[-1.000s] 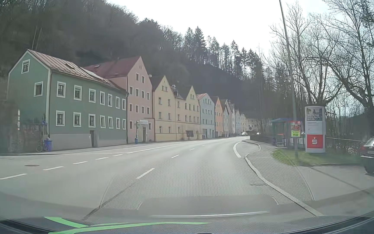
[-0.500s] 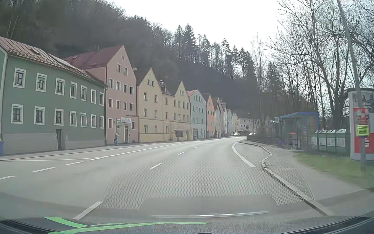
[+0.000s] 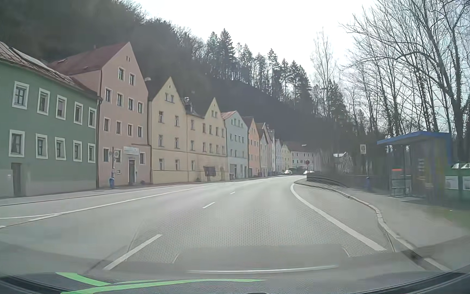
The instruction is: Follow the waypoints while adhering to traffic rules and regulations
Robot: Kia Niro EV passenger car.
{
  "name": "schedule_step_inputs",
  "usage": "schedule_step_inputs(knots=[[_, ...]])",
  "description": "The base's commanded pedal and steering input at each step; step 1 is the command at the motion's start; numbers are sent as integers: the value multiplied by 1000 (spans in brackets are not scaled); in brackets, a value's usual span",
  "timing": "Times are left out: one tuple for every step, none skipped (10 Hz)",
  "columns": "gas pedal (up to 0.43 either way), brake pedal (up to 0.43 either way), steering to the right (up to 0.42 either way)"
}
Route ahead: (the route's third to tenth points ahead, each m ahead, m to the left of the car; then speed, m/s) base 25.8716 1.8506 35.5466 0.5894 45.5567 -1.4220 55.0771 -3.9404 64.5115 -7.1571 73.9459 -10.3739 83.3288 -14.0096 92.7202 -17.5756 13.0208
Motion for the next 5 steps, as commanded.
schedule_step_inputs(knots=[[118, 0, 28], [110, 0, 28], [110, 0, 28], [110, 0, 28], [110, 0, 28]])
